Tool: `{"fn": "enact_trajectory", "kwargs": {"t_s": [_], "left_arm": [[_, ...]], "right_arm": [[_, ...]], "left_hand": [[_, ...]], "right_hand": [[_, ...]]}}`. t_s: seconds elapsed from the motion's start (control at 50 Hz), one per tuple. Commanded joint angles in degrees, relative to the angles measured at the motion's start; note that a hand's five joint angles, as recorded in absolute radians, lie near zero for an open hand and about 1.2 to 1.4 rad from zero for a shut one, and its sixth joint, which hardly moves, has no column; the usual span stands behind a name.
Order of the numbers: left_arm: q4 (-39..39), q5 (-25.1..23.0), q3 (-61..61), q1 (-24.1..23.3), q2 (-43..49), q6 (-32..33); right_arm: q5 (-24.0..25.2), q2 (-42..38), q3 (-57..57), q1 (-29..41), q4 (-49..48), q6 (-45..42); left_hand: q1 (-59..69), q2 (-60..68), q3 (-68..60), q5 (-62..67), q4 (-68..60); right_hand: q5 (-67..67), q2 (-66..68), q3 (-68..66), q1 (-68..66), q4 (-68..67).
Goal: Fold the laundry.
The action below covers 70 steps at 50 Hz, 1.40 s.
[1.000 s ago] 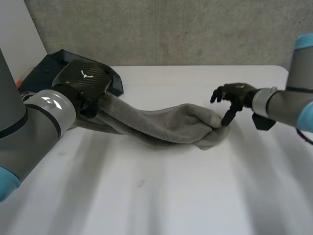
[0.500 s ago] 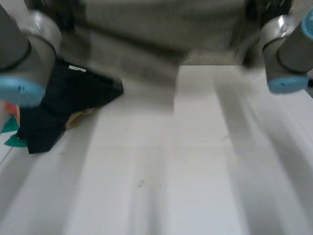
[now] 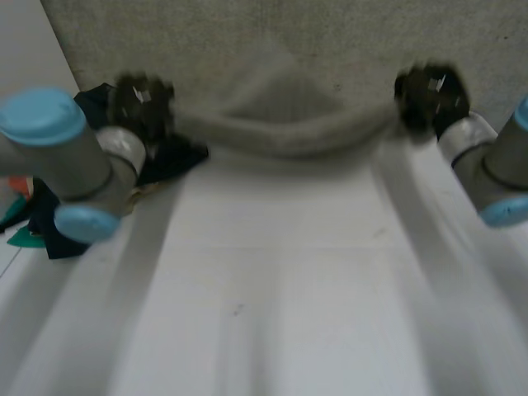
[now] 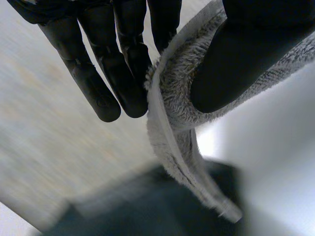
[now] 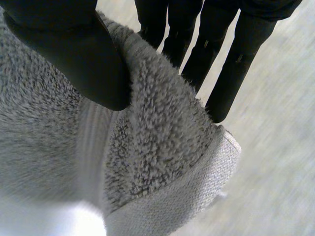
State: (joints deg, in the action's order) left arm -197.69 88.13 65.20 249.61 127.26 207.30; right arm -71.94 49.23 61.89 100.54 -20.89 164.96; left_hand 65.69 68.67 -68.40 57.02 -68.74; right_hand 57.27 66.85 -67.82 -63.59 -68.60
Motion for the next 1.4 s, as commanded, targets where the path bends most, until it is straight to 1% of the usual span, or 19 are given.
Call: {"fn": "enact_trajectory", "kwargs": {"t_s": [0.02,0.04,0.08,0.1,0.12,0.18,0.26,0.4,0.56,0.62,0.7,0.76,0.84,0.94,1.06,1.14,1.2,1.22,1.4], "left_arm": [[5.73,-0.42,9.67,-1.85,2.03,3.72],[6.26,-0.42,10.12,-2.02,1.68,4.16],[7.14,-0.59,11.08,-2.11,0.54,4.96],[7.93,-0.77,11.61,-2.02,-0.69,5.22],[8.20,-0.77,11.88,-2.02,-1.39,5.31],[9.08,-1.12,12.76,-2.11,-4.46,5.05],[9.52,-2.00,13.55,-1.94,-7.37,4.70],[11.27,-2.88,13.55,-1.85,-10.45,3.29],[12.42,-2.79,13.29,-1.50,-11.25,2.06],[12.51,-2.88,13.37,-0.97,-11.33,2.06],[12.51,-2.88,13.73,-0.71,-11.07,2.06],[12.51,-2.88,13.81,-0.62,-11.07,2.06],[12.95,-2.88,13.46,-0.27,-11.16,2.06],[15.49,-3.14,11.45,0.26,-11.33,1.71],[18.75,-3.23,9.07,0.35,-10.98,0.92],[20.41,-3.23,7.32,0.00,-10.72,-0.40],[21.64,-3.23,5.91,-0.35,-10.63,-1.36],[21.91,-3.23,5.56,-0.44,-10.63,-1.54],[28.50,-2.62,-0.24,-1.67,-10.54,-3.48]], "right_arm": [[1.71,-1.42,9.47,-1.22,10.49,-12.35],[1.71,-1.16,9.57,-1.39,11.82,-13.25],[1.71,-0.28,9.57,-1.75,14.98,-14.05],[2.06,0.86,9.22,-2.18,18.13,-13.87],[2.06,1.48,8.87,-2.27,19.73,-13.78],[2.15,4.02,6.50,-2.80,26.30,-13.00],[2.07,5.35,1.24,-3.16,34.65,-12.73],[2.24,3.16,-10.44,-2.98,49.60,-15.79],[0.40,-3.52,-21.63,-2.98,57.71,-16.95],[-0.74,-5.02,-23.65,-3.42,61.56,-16.42],[-0.31,-5.02,-23.48,-4.90,64.65,-15.37],[0.39,-4.15,-21.56,-5.61,64.83,-13.79],[1.89,-1.07,-14.01,-6.75,64.48,-11.50],[4.26,6.38,0.03,-8.69,58.70,-13.33],[5.23,12.46,13.33,-9.74,53.06,-16.59],[5.14,14.75,22.64,-9.40,45.26,-15.98],[4.88,15.11,26.26,-8.69,40.15,-15.11],[4.62,15.19,28.27,-8.08,36.83,-14.23],[1.80,13.88,34.44,-4.12,22.39,-7.90]], "left_hand": [[14.31,11.33,-11.60,12.98,-11.26],[14.31,11.33,-11.60,12.98,-11.26],[14.31,11.33,-11.60,12.98,-11.26],[14.31,11.33,-11.60,12.98,-11.26],[14.31,11.33,-11.60,12.98,-11.26],[14.31,11.33,-11.60,12.98,-11.26],[11.48,8.50,-8.76,10.15,-8.42],[10.63,7.65,-7.92,9.30,-7.57],[10.13,7.15,-7.41,8.80,-7.07],[10.13,7.15,-7.41,8.80,-7.07],[10.13,7.15,-7.41,8.80,-7.07],[10.13,7.15,-7.41,8.80,-7.07],[11.13,8.15,-8.42,9.80,-8.08],[11.64,8.66,-8.93,10.31,-8.58],[11.47,8.49,-8.76,10.14,-8.42],[11.64,8.66,-8.93,10.31,-8.58],[12.14,9.16,-9.43,10.81,-9.08],[12.15,9.17,-9.43,10.82,-9.09],[12.99,10.01,-10.27,11.66,-9.93]], "right_hand": [[12.73,13.15,-12.18,-16.41,-11.40],[12.04,12.46,-11.49,-15.72,-10.71],[2.66,3.08,-2.11,-6.33,-1.33],[-7.88,-7.46,8.43,4.20,9.21],[-12.81,-12.39,13.36,9.14,14.14],[-22.58,-22.16,23.13,18.90,23.91],[-30.50,-30.08,31.05,26.83,31.83],[-34.55,-34.12,35.09,30.87,35.88],[-33.72,-33.30,34.27,30.05,35.05],[-33.05,-32.63,33.60,29.38,34.38],[-32.54,-32.12,33.09,28.87,33.87],[-32.04,-31.62,32.59,28.36,33.37],[-30.87,-30.44,31.41,27.19,32.20],[-26.00,-25.57,26.54,22.32,27.33],[-25.82,-25.39,26.36,22.14,27.15],[-25.31,-24.89,25.86,21.63,26.64],[-25.31,-24.89,25.86,21.63,26.64],[-25.31,-24.89,25.86,21.63,26.64],[-24.31,-23.88,24.85,20.63,25.64]]}}
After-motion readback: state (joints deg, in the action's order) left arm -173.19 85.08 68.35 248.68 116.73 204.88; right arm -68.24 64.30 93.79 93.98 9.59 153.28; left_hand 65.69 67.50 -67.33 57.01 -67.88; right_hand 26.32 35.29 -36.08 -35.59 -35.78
